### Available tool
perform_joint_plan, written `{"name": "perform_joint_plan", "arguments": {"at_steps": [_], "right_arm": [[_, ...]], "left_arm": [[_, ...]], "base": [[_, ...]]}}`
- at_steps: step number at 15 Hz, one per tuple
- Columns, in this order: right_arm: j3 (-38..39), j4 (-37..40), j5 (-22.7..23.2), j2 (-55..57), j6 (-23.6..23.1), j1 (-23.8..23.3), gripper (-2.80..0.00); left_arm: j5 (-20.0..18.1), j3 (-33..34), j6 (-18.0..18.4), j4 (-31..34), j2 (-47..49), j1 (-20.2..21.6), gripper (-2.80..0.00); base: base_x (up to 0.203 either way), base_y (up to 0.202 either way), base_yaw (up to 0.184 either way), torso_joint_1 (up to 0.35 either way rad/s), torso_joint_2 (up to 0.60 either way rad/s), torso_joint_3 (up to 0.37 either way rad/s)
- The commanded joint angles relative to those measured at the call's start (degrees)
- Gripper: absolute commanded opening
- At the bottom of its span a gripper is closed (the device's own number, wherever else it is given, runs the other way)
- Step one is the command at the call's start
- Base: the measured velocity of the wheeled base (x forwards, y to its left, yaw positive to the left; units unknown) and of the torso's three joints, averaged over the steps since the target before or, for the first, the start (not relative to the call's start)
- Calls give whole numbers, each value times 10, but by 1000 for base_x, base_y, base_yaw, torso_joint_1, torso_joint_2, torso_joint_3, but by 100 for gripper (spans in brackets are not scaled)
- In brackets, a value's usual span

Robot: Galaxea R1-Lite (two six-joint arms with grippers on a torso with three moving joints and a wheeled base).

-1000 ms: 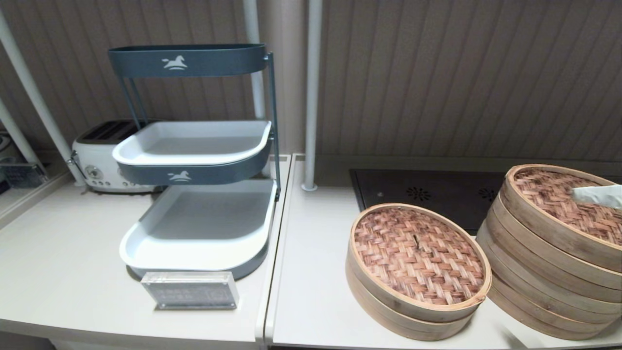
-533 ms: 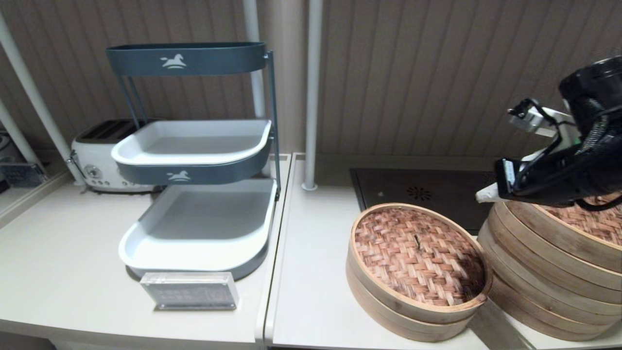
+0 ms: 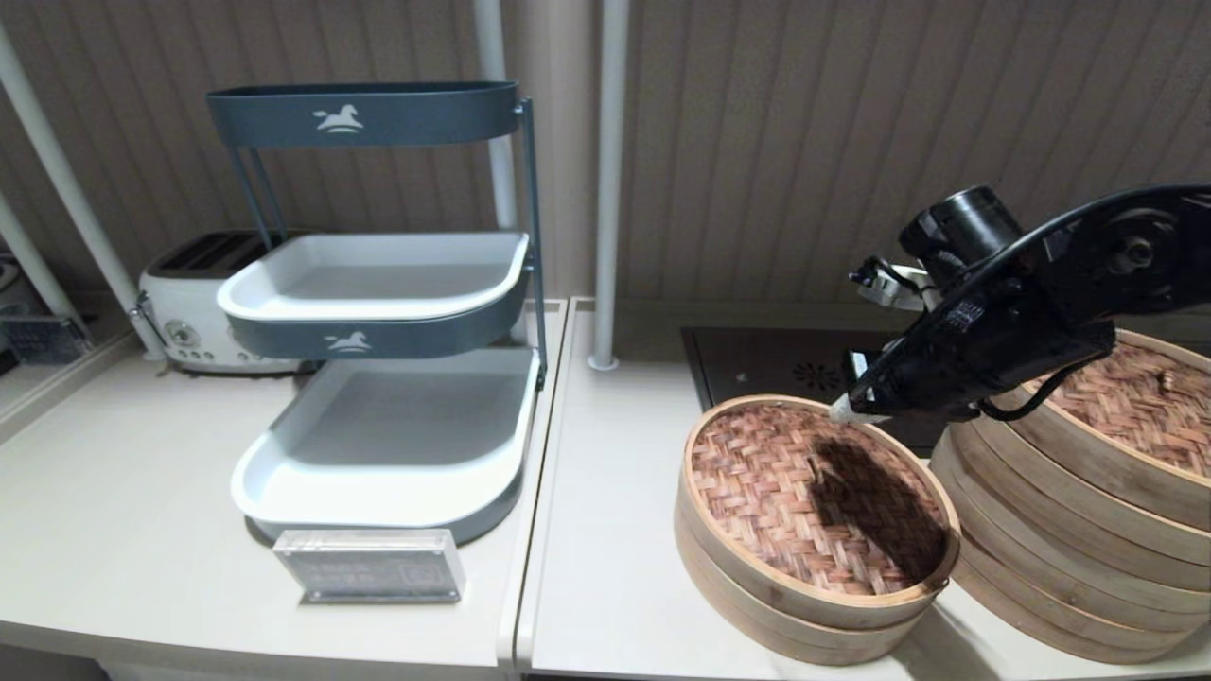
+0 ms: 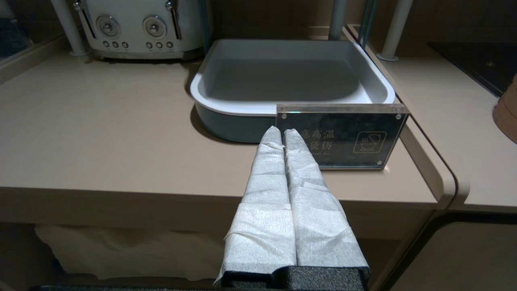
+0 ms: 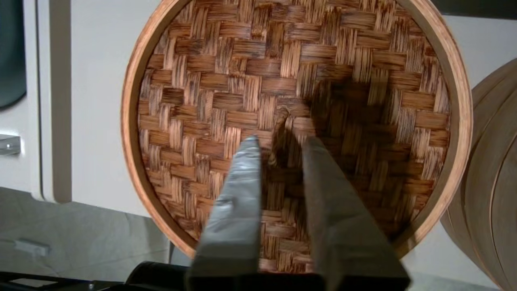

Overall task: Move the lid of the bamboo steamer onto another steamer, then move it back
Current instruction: Pick up the steamer

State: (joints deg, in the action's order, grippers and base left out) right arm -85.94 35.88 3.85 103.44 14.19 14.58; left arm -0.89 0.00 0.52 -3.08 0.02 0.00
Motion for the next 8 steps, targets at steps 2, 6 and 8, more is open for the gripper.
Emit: {"name": "perform_joint_plan", "arguments": {"at_steps": [2, 6, 8], "right_arm": [[1, 2, -1, 26, -4, 10, 0], [3, 0, -13, 51, -13, 16, 0], [2, 0, -36, 62, -13, 17, 0]], "left_arm": [[0, 16, 0, 0, 0, 0, -280], [0, 16, 0, 0, 0, 0, -280], [0, 16, 0, 0, 0, 0, -280]], "base": [[0, 0, 0, 0, 0, 0], [0, 0, 0, 0, 0, 0], [0, 0, 0, 0, 0, 0]]}}
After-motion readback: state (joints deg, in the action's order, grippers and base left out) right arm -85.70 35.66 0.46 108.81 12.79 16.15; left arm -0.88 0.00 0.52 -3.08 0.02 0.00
